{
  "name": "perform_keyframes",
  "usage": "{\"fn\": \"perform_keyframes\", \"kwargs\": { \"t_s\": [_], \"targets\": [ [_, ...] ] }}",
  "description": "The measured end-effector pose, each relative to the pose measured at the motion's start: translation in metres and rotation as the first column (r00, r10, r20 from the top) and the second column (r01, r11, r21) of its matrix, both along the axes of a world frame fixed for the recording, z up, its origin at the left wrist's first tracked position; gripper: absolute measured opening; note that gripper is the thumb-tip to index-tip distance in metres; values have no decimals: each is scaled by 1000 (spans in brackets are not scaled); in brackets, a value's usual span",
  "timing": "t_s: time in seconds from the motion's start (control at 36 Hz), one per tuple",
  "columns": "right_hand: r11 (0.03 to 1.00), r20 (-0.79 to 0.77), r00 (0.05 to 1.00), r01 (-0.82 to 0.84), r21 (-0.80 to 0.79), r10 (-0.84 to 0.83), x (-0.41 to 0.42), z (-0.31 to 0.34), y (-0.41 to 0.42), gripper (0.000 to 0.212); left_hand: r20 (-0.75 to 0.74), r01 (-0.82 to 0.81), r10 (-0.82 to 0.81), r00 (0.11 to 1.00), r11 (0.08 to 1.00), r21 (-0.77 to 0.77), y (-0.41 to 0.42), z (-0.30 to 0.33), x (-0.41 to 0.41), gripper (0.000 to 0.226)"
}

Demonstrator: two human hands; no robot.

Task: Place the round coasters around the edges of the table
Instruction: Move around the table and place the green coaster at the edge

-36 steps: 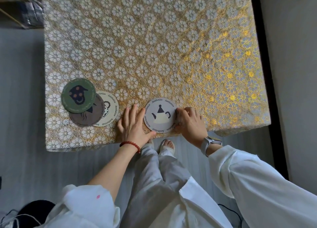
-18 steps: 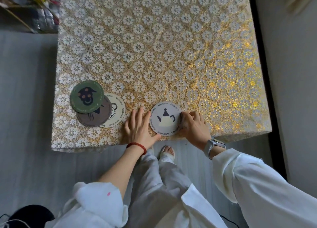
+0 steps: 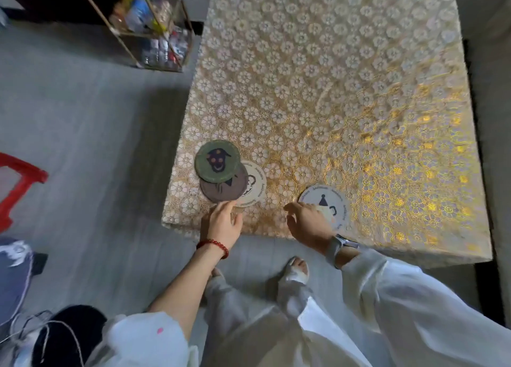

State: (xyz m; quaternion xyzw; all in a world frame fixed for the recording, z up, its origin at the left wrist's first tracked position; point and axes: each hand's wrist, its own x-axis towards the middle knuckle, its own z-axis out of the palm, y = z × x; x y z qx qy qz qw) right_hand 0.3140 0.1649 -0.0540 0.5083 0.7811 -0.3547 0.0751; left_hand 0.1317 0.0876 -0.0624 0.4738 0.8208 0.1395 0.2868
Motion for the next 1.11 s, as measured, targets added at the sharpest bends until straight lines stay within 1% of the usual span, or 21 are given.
{"fn": "perform_keyframes", "kwargs": {
  "t_s": [0.06,0.14,0.25,0.33,0.42,0.47,0.56,0.61,0.69,0.75,0.89,1.0,1.06,1.11],
  "targets": [
    [998,-31,999,-46,-46,45,-30,4,-7,34,-19,-33,33,999,999,4,-12,7,-25,33],
    [997,-61,996,-65,-42,62,-78,8,-20,33,-37,-75,76,996,997,29,-30,12,-67,33],
    [996,-90,994,-62,-63,57,-151,8,-42,32,-24,-120,122,992,989,85,-55,13,-130,31],
    [997,-98,994,-55,-56,50,-211,5,-58,31,13,-169,169,986,981,97,-78,12,-185,32],
    [999,-116,993,-37,-21,34,-275,2,-76,24,27,-176,174,984,982,70,-104,12,-246,32],
    [997,-141,990,-32,-69,22,-314,-1,-88,18,10,-179,179,984,983,37,-120,13,-287,32],
    [989,-152,988,-12,-146,-11,-362,0,-99,23,2,-198,198,980,980,-9,-134,16,-341,32],
    [987,-180,982,20,-160,-49,-384,3,-100,24,-6,-180,180,984,983,-34,-130,16,-370,32],
    [983,-199,972,90,-163,-122,-401,7,-92,26,6,-124,125,992,991,-52,-104,14,-395,33],
    [978,-187,968,140,-157,-168,-405,9,-79,28,24,-72,73,997,997,-33,-78,14,-400,33],
    [949,-135,940,305,-77,-313,-394,8,-36,24,80,140,-143,987,989,36,-7,13,-394,31],
    [874,-138,865,486,-8,-482,-378,2,-1,27,88,287,-291,953,956,60,53,15,-389,31],
    [815,-130,810,579,32,-571,-368,-2,15,28,92,366,-370,924,928,66,85,15,-386,32],
    [746,-95,748,663,64,-656,-358,-6,29,33,89,450,-452,888,892,41,118,14,-381,33]
  ]
}}
